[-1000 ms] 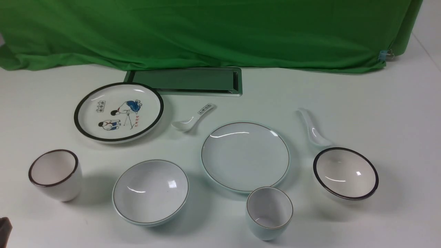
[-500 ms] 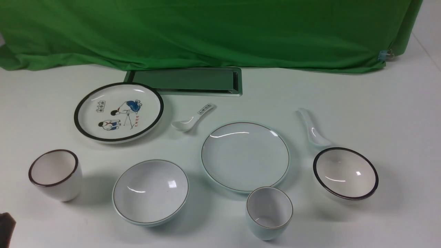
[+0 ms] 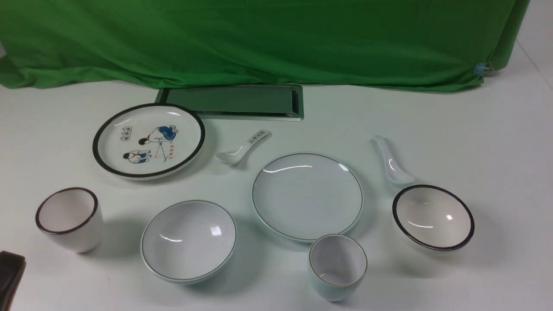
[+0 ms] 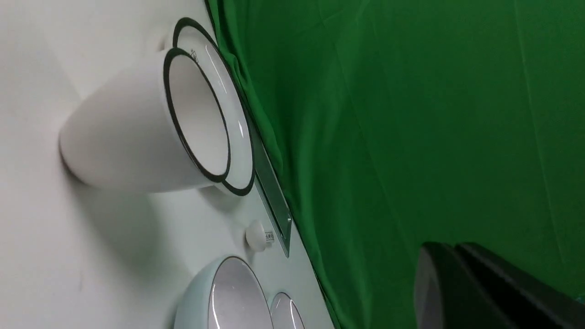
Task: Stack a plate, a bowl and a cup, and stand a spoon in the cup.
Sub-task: Use the left arm to grab a blue rice bowl
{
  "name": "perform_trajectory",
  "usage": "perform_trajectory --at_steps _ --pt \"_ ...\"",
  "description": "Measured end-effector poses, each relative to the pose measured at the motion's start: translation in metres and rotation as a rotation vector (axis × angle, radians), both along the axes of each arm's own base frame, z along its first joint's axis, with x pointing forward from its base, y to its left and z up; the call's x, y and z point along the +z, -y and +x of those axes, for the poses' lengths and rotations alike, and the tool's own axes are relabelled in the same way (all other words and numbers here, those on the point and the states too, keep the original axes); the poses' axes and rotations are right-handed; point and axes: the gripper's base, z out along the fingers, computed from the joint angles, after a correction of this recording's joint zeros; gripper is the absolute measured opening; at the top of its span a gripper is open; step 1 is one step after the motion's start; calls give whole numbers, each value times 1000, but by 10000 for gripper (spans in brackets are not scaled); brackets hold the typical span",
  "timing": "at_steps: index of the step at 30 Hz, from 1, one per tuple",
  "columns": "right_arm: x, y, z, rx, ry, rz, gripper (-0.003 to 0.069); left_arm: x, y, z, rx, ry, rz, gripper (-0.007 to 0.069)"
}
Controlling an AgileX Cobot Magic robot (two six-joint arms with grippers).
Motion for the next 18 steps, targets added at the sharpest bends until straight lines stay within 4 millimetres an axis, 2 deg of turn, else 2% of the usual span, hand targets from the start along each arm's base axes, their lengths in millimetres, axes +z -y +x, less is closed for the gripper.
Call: perform_trajectory --at_steps 1,5,7,8,10,11,12,13,15,18 --pt "1 0 0 13 9 -31 242 6 2 -1 -17 6 63 -29" --pt "12 -2 2 86 119 -247 234 59 10 -15 -98 52 428 -29" --pt "26 -4 1 120 174 -384 212 80 13 -17 -143 -17 577 -29" --pt "30 -4 1 122 184 -397 208 84 13 -17 -158 -37 597 -29" --pt "57 -6 4 164 223 -575 126 107 9 -6 -232 -239 819 -29" --pt "67 -7 8 190 218 -655 78 114 7 2 -272 -324 894 -29" --pt "70 -7 8 190 226 -655 71 112 6 4 -285 -349 905 -29" --pt "85 -9 16 224 213 -754 32 120 3 16 -337 -451 985 -29" --pt "113 -12 29 275 195 -869 13 131 -2 40 -422 -581 1063 -28" --pt "135 -17 44 355 132 -969 11 136 2 61 -523 -646 1106 -20"
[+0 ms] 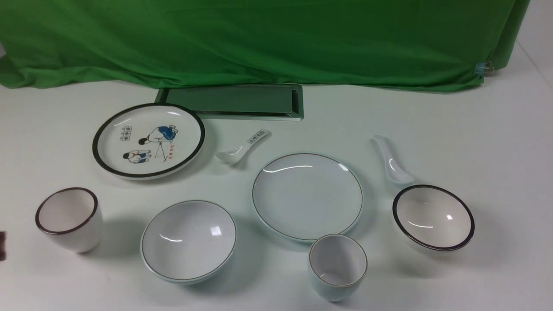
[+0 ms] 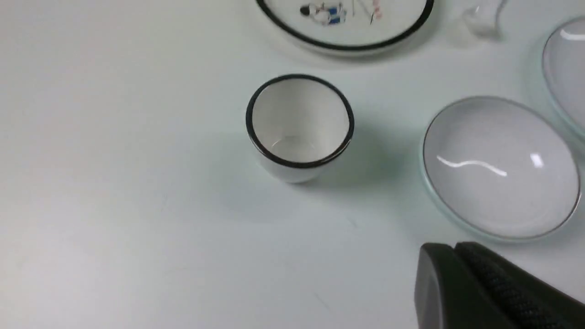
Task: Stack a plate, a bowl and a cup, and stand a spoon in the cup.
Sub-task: Use the left arm to grab a blue rice bowl
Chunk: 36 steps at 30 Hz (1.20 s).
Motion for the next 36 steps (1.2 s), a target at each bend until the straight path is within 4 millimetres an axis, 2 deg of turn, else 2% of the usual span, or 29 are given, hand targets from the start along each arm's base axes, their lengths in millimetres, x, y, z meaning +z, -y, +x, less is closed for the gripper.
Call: perform_trajectory --at_steps 3,4,5,6,7,9,12,18,19,21,23,24,25,29,31,36 --pt "15 -10 22 80 -183 -145 12 -5 19 31 -140 -126 31 12" --pt "17 -12 26 98 -210 -171 12 -7 23 36 -169 -145 40 21" --pt "13 -20 40 166 -360 -259 12 -14 37 51 -243 -198 82 56" --pt "14 -21 40 170 -355 -259 12 -15 39 52 -251 -204 83 61" --pt "11 -24 44 195 -413 -289 12 -19 44 59 -269 -226 100 76" --pt "-6 -39 56 298 -594 -374 13 -38 65 83 -314 -287 136 158" --pt "-24 -54 63 385 -717 -425 15 -57 76 108 -295 -335 143 255" --pt "-37 -89 61 551 -752 -462 20 -95 82 163 -240 -426 113 416" --pt "-37 -90 60 555 -750 -463 20 -95 81 165 -238 -423 112 419" --pt "-35 -100 57 600 -699 -468 20 -109 80 187 -225 -433 78 447" --pt "-34 -104 57 614 -675 -465 20 -117 79 196 -222 -437 72 452" --pt "-32 -107 57 624 -645 -460 20 -128 78 206 -220 -452 73 453" --pt "-32 -108 57 625 -642 -459 20 -128 78 207 -220 -448 72 453" --pt "-29 -110 59 625 -592 -449 20 -162 80 219 -239 -522 91 420" --pt "-29 -111 60 625 -585 -447 20 -172 81 221 -240 -548 90 372" --pt "-28 -110 59 627 -598 -454 20 -164 82 226 -254 -524 90 150"
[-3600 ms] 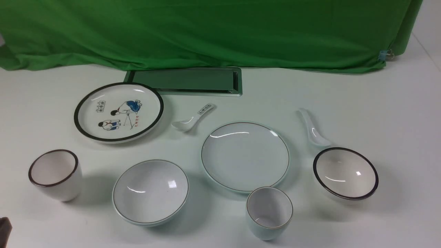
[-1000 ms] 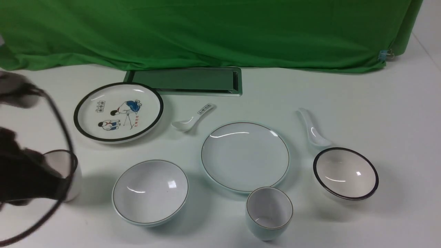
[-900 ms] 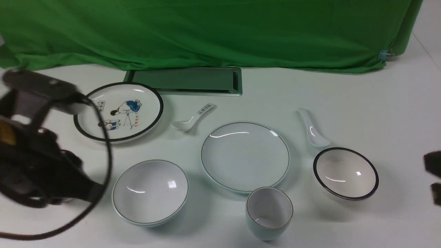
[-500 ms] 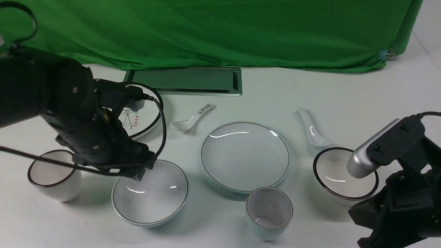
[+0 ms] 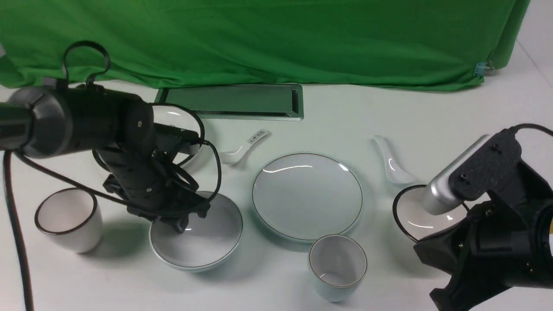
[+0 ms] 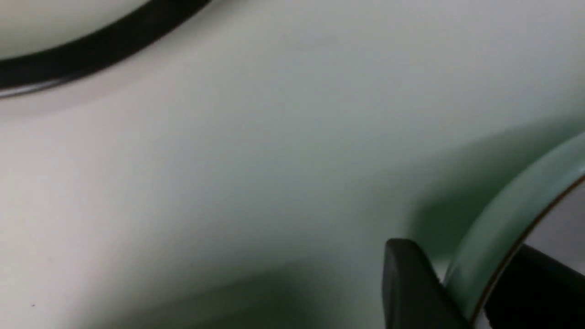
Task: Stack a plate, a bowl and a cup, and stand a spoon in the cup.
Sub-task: Use the left arm to grab a blue rice bowl, then use the left arm to put the blue rice bowl into the blue large plate in the middle
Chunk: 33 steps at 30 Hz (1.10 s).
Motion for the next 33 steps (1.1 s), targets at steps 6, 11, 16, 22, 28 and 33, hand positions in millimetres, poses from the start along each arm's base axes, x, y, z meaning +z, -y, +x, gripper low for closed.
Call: perform_trajectory --at_steps 6,11,16,22,28,33 --pt "7 0 0 4 -12 -9 20 55 3 10 -31 113 -21 -5" --pt "24 -3 4 29 44 6 20 102 21 23 -70 241 -191 -5" --pt "31 -13 17 43 65 0 20 91 56 42 -121 213 -360 -5" --pt "23 -26 34 45 20 -35 27 39 77 58 -126 108 -358 -5" --pt "7 -43 56 52 -85 -110 94 18 80 69 -92 131 -349 -5" --pt "-7 -56 73 55 -145 -153 261 18 80 73 -77 163 -354 2"
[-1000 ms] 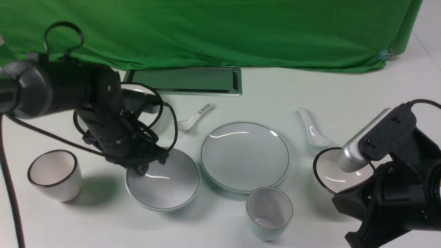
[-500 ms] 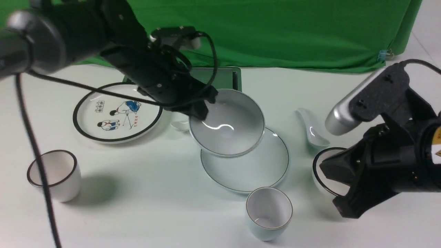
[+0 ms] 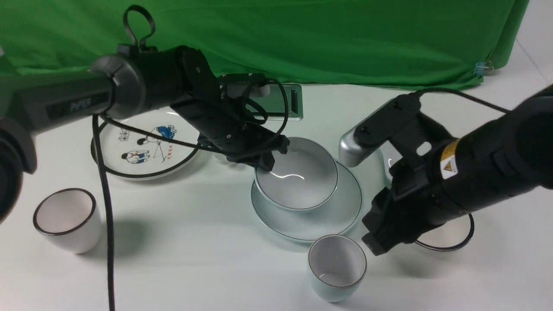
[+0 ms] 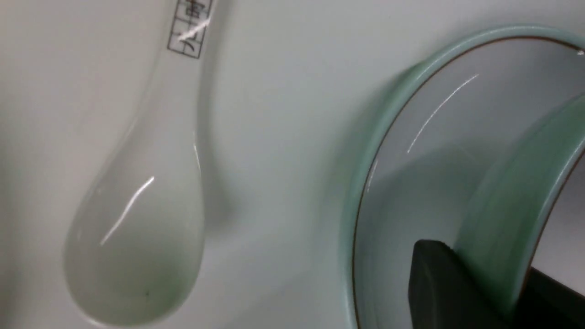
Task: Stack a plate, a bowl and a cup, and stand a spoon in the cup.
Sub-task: Use the left arm to put the blue rice bowl into the blue large plate in the middle, then use the right arm to grab a blue teacup
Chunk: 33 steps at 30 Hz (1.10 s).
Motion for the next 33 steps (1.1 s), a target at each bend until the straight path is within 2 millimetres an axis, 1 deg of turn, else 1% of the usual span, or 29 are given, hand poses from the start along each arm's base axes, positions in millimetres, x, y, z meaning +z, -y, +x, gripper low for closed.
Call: perform_trajectory --at_steps 2,3,4,5,9,10,11,16,19,21,23,24,25,26,28,29,30,31,32,33 --pt "-10 -5 6 0 -28 -22 337 -3 0 0 0 -8 2 8" --pt "-18 -8 11 0 -50 -38 371 -7 0 1 -2 -17 4 15" --pt "-19 -9 11 0 -53 -41 376 -7 0 1 -1 -19 4 17" --pt "-30 -12 16 0 -79 -60 401 -9 1 1 4 -28 -5 28" --pt "-46 -16 21 0 -119 -91 413 -10 5 1 27 -49 -57 65" --pt "-46 -16 21 0 -120 -92 413 -10 5 1 29 -49 -59 66" --pt "-50 -17 22 1 -128 -99 414 -9 6 1 32 -53 -72 83" --pt "-54 -19 24 0 -131 -101 414 -9 11 -1 10 -43 -55 125" --pt "-57 -20 26 1 -136 -105 414 -9 13 -2 1 -44 -49 170" --pt "-61 -20 26 6 -142 -111 400 -6 11 -3 -8 -37 -30 214" --pt "-63 -21 27 16 -146 -117 347 5 7 -5 -22 -13 6 254" --pt "-64 -21 27 19 -148 -120 304 16 5 -6 -28 10 26 271" --pt "-64 -21 27 20 -147 -120 295 21 4 -7 -29 17 30 277" --pt "-66 -21 27 23 -152 -122 213 45 -1 -10 -32 70 72 295" --pt "-65 -22 28 37 -151 -128 112 80 -11 -18 -21 150 131 304" --pt "-64 -23 29 48 -152 -133 76 98 -18 -25 -12 187 160 305" --pt "-61 -23 29 60 -158 -143 71 111 -23 -31 -8 218 192 304" --pt "-60 -23 29 62 -155 -142 71 118 -25 -34 -1 230 192 303" --pt "-51 -23 33 70 -159 -148 71 140 -33 -47 10 264 228 295" --pt "-41 -23 37 66 -157 -145 71 154 -40 -56 20 286 256 285"
